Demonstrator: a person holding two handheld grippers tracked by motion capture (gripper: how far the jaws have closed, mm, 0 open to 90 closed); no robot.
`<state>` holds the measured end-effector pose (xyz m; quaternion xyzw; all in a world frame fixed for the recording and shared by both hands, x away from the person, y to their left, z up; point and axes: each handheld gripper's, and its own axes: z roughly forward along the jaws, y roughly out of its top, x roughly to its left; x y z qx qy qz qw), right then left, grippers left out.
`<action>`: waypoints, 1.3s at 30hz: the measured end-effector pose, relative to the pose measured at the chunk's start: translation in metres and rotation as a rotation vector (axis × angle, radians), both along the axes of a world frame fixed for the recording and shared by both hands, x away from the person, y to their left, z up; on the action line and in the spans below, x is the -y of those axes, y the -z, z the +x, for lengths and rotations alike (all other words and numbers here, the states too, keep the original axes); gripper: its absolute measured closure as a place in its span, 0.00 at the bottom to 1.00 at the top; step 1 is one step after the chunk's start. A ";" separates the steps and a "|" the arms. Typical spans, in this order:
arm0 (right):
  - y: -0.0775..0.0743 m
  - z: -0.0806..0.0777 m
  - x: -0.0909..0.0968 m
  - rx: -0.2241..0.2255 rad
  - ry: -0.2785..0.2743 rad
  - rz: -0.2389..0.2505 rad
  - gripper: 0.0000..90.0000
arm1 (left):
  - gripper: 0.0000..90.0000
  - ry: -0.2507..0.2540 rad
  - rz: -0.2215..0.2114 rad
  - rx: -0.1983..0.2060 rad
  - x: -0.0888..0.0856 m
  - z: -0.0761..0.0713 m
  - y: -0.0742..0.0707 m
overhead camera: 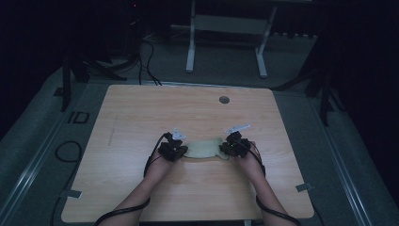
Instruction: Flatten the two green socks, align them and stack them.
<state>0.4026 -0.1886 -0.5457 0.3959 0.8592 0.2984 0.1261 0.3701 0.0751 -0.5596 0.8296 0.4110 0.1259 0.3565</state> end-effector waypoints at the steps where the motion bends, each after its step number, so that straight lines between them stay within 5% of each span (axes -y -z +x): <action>1: 0.000 -0.002 0.000 0.001 -0.007 0.008 0.76 | 0.94 -0.002 0.001 0.000 0.000 0.000 0.000; 4: -0.001 -0.004 0.000 0.006 -0.018 0.016 0.68 | 0.87 0.004 -0.019 -0.011 0.000 -0.001 -0.004; 7: -0.007 -0.009 -0.002 0.021 -0.054 0.054 0.52 | 0.72 0.014 -0.067 0.028 0.000 -0.006 -0.012; 12: -0.016 -0.011 -0.004 0.043 -0.087 0.060 0.42 | 0.69 0.032 -0.096 0.042 0.000 -0.009 -0.019; 18: -0.024 -0.013 -0.009 0.034 -0.146 0.083 0.19 | 0.40 0.062 -0.136 0.057 0.004 -0.015 -0.026; 20: -0.024 -0.013 -0.010 0.039 -0.140 0.107 0.18 | 0.34 0.070 -0.150 0.060 0.005 -0.017 -0.026; 25: -0.023 -0.016 -0.011 0.081 -0.128 0.078 0.15 | 0.14 0.085 -0.118 0.064 0.008 -0.021 -0.027; 28: -0.025 -0.016 -0.006 0.095 -0.103 0.093 0.16 | 0.07 0.062 -0.107 0.104 0.005 -0.023 -0.030; 39: -0.025 -0.024 0.010 0.108 -0.070 0.117 0.16 | 0.03 0.033 -0.124 0.134 -0.007 -0.032 -0.033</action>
